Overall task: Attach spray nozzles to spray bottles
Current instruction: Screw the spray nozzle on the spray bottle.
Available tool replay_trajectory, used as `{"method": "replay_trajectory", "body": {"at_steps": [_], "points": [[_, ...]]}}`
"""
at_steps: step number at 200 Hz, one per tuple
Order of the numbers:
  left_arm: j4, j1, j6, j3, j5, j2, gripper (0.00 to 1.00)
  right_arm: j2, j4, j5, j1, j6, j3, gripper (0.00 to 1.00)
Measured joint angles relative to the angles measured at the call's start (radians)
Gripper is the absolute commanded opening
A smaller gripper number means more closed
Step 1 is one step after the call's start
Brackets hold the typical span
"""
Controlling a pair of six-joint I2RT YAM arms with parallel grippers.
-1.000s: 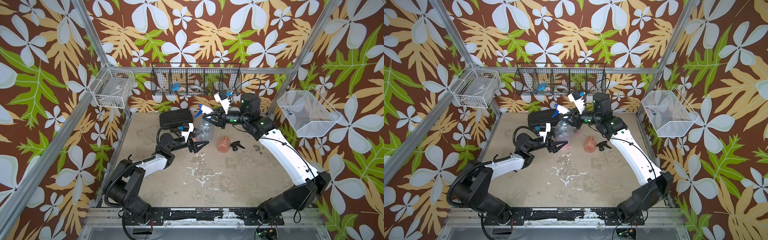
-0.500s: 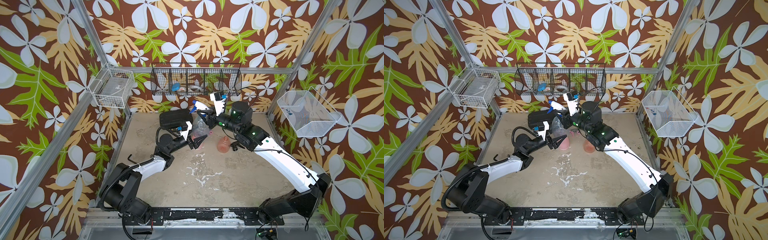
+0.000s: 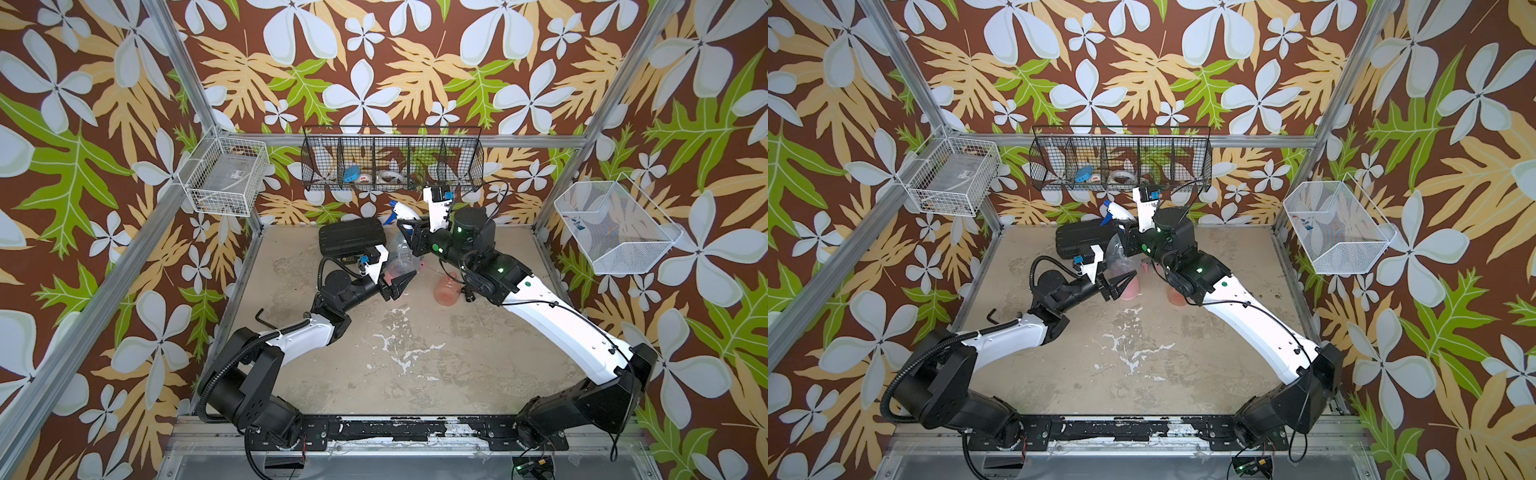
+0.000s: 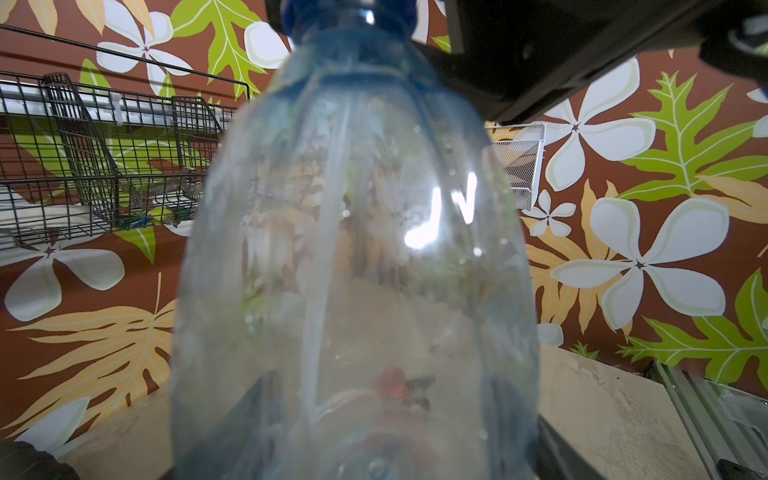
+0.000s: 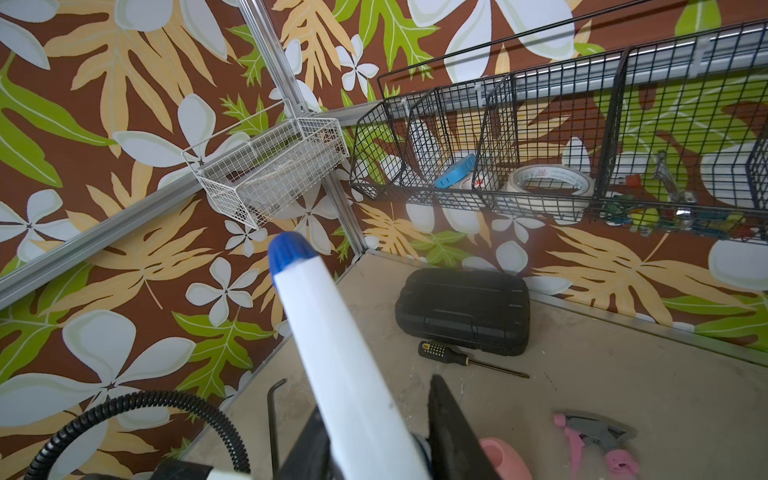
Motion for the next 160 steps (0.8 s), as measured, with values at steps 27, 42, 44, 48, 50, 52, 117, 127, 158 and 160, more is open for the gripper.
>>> {"method": "replay_trajectory", "body": {"at_steps": [27,42,44,48,50,52,117,127,158,160], "points": [[0.004,-0.002,0.000,-0.008,-0.013,-0.002,0.48,0.000,-0.013,0.019,0.000,0.028,0.001,0.00],[0.004,-0.009,0.007,-0.008,-0.034,-0.002,0.48,0.000,-0.014,0.037,0.002,0.050,0.001,0.00],[0.004,-0.012,0.011,-0.008,-0.041,-0.002,0.48,0.000,-0.015,0.040,0.002,0.052,0.001,0.00],[0.001,-0.018,0.016,-0.007,-0.054,-0.002,0.48,0.000,-0.017,0.048,0.002,0.056,0.001,0.00],[-0.001,-0.020,0.018,-0.007,-0.059,-0.003,0.48,0.000,-0.019,0.053,0.003,0.060,0.001,0.00],[-0.005,-0.023,0.021,-0.006,-0.066,-0.003,0.48,0.000,-0.020,0.056,0.004,0.061,0.001,0.00],[-0.043,-0.050,0.051,0.002,-0.134,0.002,0.48,0.007,-0.043,0.158,0.017,0.117,0.001,0.00],[-0.043,-0.052,0.055,0.003,-0.142,0.004,0.49,0.008,-0.043,0.164,0.018,0.119,0.000,0.00],[-0.045,-0.057,0.062,0.007,-0.154,0.008,0.55,0.008,-0.041,0.180,0.019,0.119,0.000,0.00],[-0.045,-0.057,0.062,0.007,-0.154,0.008,0.55,0.008,-0.041,0.180,0.019,0.119,-0.001,0.00]]}}
